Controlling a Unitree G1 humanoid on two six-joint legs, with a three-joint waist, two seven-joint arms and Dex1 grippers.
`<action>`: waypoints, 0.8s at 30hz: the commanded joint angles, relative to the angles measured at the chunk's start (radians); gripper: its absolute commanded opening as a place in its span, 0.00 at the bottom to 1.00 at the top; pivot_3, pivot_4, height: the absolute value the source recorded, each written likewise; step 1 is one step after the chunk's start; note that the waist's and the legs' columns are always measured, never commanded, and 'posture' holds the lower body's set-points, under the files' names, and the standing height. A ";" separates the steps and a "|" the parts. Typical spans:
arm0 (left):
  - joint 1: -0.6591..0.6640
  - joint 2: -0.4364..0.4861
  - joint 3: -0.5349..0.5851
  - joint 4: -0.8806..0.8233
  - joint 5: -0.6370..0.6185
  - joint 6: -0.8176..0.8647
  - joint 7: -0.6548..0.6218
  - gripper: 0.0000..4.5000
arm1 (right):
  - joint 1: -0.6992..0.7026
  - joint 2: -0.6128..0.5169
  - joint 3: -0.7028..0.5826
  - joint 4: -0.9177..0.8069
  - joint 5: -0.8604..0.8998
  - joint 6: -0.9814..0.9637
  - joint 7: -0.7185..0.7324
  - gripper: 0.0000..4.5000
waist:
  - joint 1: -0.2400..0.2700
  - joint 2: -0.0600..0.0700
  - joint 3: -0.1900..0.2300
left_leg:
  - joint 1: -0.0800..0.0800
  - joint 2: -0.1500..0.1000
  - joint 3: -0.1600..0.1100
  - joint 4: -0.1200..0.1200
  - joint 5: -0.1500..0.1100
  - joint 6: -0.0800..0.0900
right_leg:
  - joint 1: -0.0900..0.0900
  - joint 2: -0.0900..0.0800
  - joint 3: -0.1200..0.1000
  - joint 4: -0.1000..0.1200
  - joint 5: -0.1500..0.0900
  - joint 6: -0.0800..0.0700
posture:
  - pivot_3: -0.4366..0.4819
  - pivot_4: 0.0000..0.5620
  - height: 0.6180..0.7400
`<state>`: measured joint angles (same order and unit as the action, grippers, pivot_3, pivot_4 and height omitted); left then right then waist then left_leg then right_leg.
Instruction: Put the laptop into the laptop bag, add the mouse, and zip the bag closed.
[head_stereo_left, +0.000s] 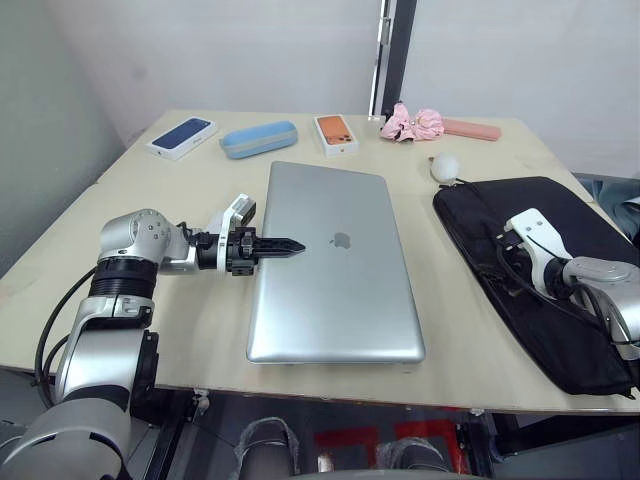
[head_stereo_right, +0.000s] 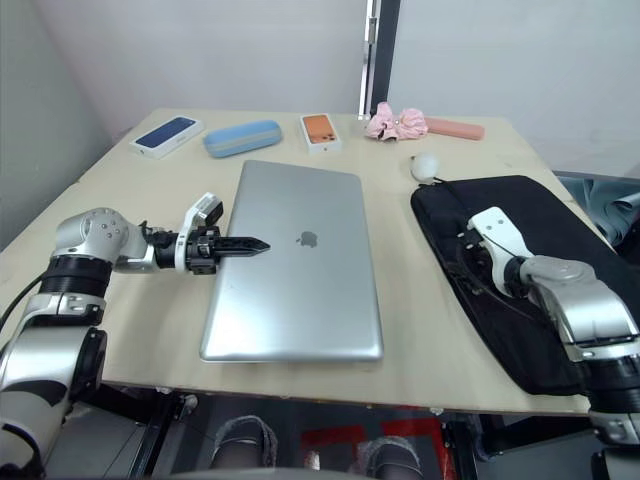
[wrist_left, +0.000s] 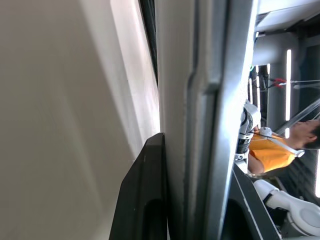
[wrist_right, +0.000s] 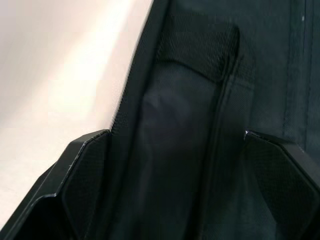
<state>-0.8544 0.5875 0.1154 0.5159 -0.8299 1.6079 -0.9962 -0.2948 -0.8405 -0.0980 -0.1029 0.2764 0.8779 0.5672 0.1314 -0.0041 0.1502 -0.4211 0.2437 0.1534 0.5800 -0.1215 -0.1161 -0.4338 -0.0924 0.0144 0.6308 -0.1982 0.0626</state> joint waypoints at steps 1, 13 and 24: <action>-0.036 -0.003 0.085 -0.043 -0.063 0.003 -0.027 0.07 | -0.003 0.002 -0.006 0.005 -0.022 -0.048 0.002 1.00 | 0.000 0.000 0.000 | 0.000 0.000 0.000 0.000 0.000 0.000 | 0.000 0.000 0.000 0.000 0.000 0.000 | 0.48 0.27 1.00; -0.060 -0.029 0.108 -0.032 -0.069 0.007 -0.003 0.07 | 0.029 0.079 -0.115 -0.066 0.039 0.042 -0.046 0.29 | -0.002 0.000 0.000 | 0.000 0.000 -0.001 0.001 0.000 0.001 | 0.001 0.000 0.000 0.001 0.000 0.000 | 0.48 0.27 1.00; -0.063 -0.066 0.083 -0.034 -0.086 0.007 0.014 0.07 | -0.009 0.099 -0.178 -0.137 0.103 0.133 -0.064 0.01 | -0.002 0.000 0.000 | 0.000 0.000 -0.001 0.001 0.000 0.001 | 0.001 0.000 -0.001 0.001 0.000 0.000 | 0.48 0.27 1.00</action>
<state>-0.8661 0.5292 0.1573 0.5183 -0.8306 1.6099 -0.9477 -0.2745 -0.7355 -0.2315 -0.1756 0.3535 0.9883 0.5073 0.1296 -0.0041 0.1502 -0.4213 0.2437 0.1524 0.5812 -0.1216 -0.1155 -0.4332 -0.0924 0.0138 0.6313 -0.1980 0.0626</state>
